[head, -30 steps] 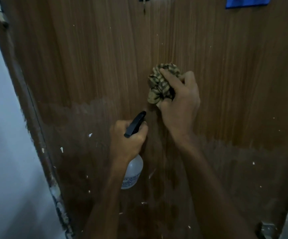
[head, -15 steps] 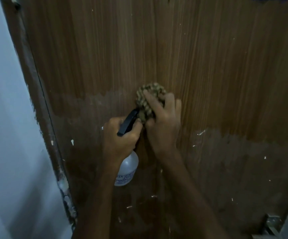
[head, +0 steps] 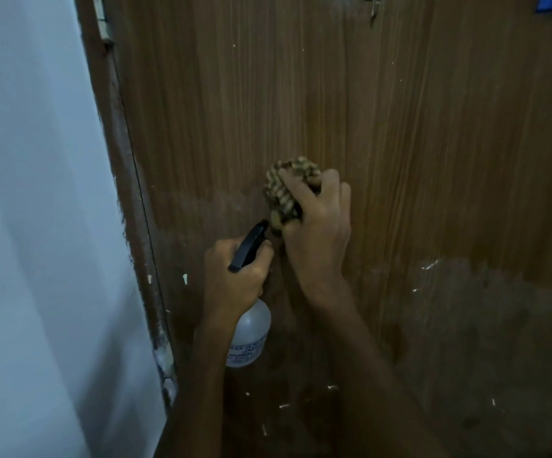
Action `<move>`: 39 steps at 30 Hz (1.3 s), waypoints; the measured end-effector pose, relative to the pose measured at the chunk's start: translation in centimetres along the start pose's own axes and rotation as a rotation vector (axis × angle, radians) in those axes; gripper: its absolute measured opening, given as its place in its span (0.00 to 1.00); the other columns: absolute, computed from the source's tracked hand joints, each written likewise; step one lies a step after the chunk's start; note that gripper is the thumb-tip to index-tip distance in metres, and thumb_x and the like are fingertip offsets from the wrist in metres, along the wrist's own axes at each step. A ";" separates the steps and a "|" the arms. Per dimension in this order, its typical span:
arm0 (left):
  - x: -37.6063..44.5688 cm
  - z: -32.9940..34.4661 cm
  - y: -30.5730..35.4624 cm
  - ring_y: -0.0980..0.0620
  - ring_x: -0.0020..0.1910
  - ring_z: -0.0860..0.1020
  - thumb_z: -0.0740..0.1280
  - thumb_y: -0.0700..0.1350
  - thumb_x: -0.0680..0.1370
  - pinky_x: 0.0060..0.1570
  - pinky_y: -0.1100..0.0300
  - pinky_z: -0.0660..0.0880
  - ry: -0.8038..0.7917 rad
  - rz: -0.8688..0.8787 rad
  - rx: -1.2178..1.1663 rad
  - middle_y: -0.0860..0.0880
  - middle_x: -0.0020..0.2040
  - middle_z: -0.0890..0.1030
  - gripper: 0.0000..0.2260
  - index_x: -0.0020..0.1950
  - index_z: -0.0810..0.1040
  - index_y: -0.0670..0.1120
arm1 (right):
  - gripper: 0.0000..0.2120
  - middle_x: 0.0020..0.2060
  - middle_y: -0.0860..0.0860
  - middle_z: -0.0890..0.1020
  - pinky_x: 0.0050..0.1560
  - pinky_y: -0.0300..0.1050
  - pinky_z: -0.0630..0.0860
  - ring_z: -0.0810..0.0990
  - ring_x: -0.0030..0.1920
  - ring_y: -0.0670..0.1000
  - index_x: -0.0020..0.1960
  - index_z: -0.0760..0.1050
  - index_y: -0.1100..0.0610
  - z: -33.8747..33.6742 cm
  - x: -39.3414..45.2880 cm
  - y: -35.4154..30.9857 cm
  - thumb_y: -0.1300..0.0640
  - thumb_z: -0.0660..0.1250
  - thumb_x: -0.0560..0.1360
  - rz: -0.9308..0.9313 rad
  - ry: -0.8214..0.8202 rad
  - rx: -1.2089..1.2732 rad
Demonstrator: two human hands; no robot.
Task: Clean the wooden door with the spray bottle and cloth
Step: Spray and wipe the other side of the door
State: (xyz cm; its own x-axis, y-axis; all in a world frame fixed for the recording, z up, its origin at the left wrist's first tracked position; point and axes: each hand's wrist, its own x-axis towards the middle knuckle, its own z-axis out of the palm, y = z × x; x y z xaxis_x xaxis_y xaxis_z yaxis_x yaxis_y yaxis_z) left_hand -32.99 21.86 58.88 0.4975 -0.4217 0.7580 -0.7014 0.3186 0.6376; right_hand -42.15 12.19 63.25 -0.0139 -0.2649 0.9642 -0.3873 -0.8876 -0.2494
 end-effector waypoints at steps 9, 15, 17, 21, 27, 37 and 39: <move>-0.2 -2.9 -0.9 0.46 0.21 0.76 0.71 0.46 0.81 0.23 0.51 0.73 0.035 -0.011 0.002 0.45 0.24 0.76 0.19 0.34 0.78 0.38 | 0.20 0.59 0.54 0.74 0.46 0.49 0.78 0.73 0.53 0.53 0.66 0.80 0.49 -0.4 -8.1 -1.1 0.53 0.64 0.74 -0.078 -0.286 0.002; -0.5 -3.7 -1.1 0.41 0.22 0.76 0.72 0.40 0.81 0.22 0.49 0.71 0.088 -0.096 0.009 0.39 0.25 0.77 0.18 0.34 0.77 0.34 | 0.22 0.57 0.56 0.76 0.43 0.45 0.75 0.73 0.50 0.54 0.67 0.80 0.51 1.5 -0.1 -3.6 0.61 0.68 0.74 -0.031 -0.104 0.000; -0.8 -4.0 -1.1 0.45 0.21 0.77 0.72 0.40 0.81 0.22 0.53 0.72 0.089 -0.103 0.042 0.43 0.25 0.77 0.17 0.34 0.78 0.35 | 0.22 0.59 0.56 0.76 0.45 0.46 0.76 0.73 0.51 0.54 0.68 0.79 0.50 1.9 -3.4 -3.9 0.55 0.57 0.77 -0.045 -0.146 0.034; -1.4 -5.3 -1.6 0.49 0.22 0.77 0.72 0.42 0.82 0.23 0.59 0.72 0.090 -0.139 0.059 0.46 0.25 0.78 0.16 0.35 0.80 0.37 | 0.20 0.58 0.53 0.73 0.46 0.50 0.79 0.72 0.52 0.52 0.66 0.79 0.48 1.3 -8.3 -3.4 0.52 0.72 0.75 -0.120 -0.376 0.046; -1.8 -5.8 -2.2 0.47 0.22 0.75 0.73 0.40 0.81 0.21 0.58 0.71 0.097 -0.201 0.040 0.37 0.27 0.76 0.17 0.35 0.77 0.33 | 0.23 0.55 0.57 0.75 0.41 0.45 0.77 0.73 0.50 0.55 0.66 0.81 0.52 3.0 0.2 -5.5 0.63 0.72 0.72 -0.092 -0.141 0.036; -2.0 -8.1 -2.6 0.43 0.23 0.75 0.72 0.41 0.81 0.24 0.53 0.72 0.114 -0.227 0.083 0.46 0.26 0.75 0.17 0.32 0.76 0.43 | 0.24 0.58 0.56 0.75 0.44 0.46 0.77 0.74 0.52 0.55 0.63 0.82 0.51 5.0 -0.2 -6.9 0.58 0.80 0.68 -0.215 -0.276 0.013; -2.1 -8.3 -2.6 0.38 0.25 0.77 0.72 0.42 0.80 0.24 0.50 0.72 0.123 -0.244 0.116 0.41 0.27 0.76 0.17 0.33 0.77 0.39 | 0.26 0.57 0.56 0.75 0.43 0.45 0.76 0.74 0.51 0.55 0.63 0.82 0.51 5.1 0.7 -7.4 0.58 0.81 0.67 -0.162 -0.208 0.017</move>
State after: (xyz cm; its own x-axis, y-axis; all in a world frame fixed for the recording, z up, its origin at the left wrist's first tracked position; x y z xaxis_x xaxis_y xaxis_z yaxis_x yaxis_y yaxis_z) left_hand -27.97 28.97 56.76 0.7120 -0.3655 0.5995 -0.6035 0.1178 0.7886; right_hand -34.54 16.68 65.29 0.2377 -0.1896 0.9527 -0.3539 -0.9303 -0.0968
